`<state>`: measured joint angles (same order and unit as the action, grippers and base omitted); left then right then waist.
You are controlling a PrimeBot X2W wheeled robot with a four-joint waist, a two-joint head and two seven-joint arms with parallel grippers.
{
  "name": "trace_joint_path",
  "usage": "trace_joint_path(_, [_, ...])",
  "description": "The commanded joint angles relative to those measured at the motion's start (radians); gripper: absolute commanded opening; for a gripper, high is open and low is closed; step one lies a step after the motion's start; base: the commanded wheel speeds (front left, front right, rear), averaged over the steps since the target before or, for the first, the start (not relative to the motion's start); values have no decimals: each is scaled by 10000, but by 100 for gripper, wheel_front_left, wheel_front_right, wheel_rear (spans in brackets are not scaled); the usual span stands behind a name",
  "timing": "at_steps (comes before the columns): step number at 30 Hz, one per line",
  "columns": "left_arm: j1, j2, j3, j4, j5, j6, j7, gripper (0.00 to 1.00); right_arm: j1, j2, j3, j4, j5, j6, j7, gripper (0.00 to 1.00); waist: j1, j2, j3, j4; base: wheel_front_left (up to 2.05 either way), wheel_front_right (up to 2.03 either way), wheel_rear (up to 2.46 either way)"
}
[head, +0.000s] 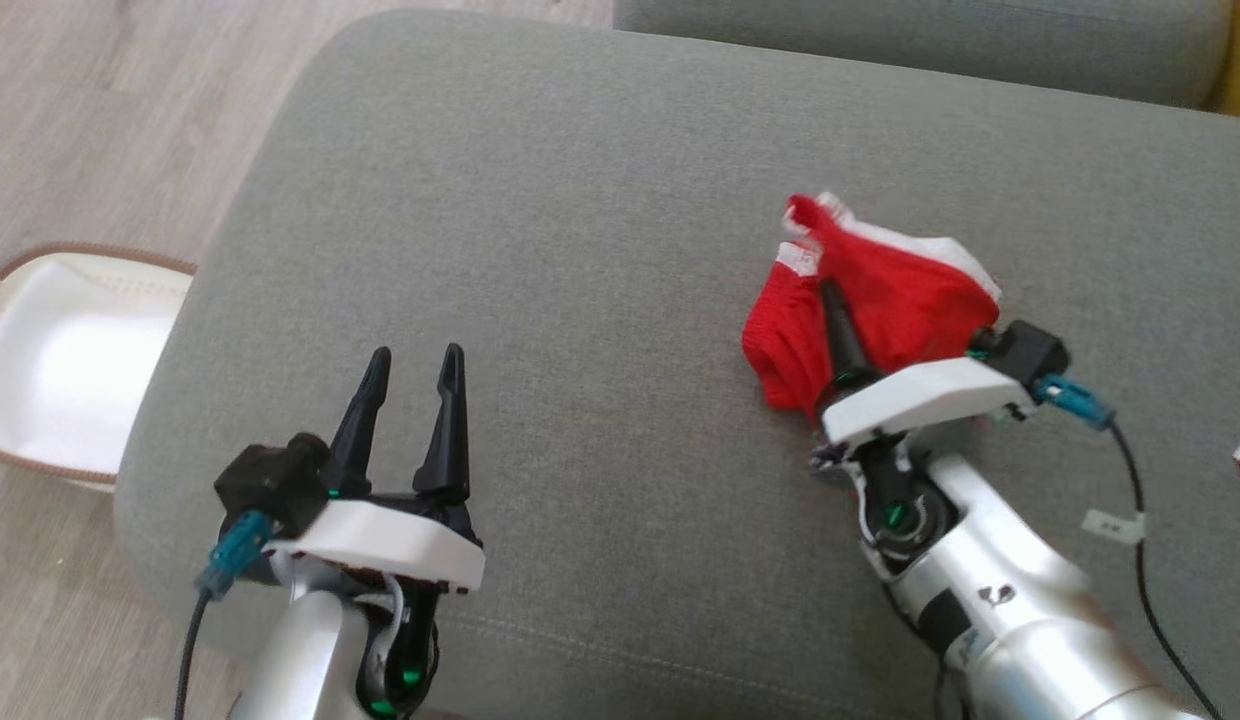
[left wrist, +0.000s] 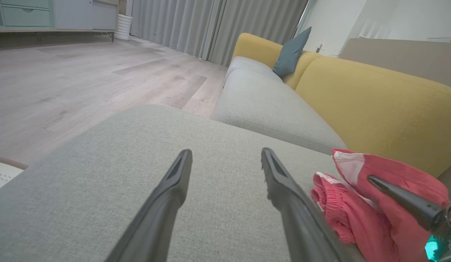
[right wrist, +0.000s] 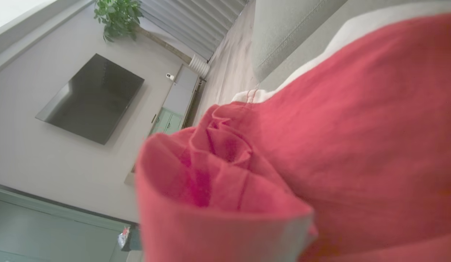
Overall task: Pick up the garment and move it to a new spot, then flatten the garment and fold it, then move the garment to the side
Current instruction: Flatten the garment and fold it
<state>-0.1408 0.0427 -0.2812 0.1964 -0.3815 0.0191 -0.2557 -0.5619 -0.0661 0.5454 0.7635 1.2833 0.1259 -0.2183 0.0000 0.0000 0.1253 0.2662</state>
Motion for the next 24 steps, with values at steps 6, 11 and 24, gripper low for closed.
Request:
trace_joint_path(6, [-133, 76, 185, -268, -112, 89, -61, 100, -403, 158, 1274, 35, -115, 48, -279, 100, 0, 0, 57, 229, 0, 0, 0])
trace_joint_path(11, [-160, 76, 148, -245, -149, 122, -61, 100, -721, 158, 2228, 645, -609, 48, -327, 100, 0, 0, 100, 280, 0, 0, 0])
trace_joint_path(24, [-105, 76, 237, -185, -112, 154, -61, 100, -1014, 158, 3998, 1275, -878, 48, -93, 100, 0, 0, -140, -106, 0, 0, 0])
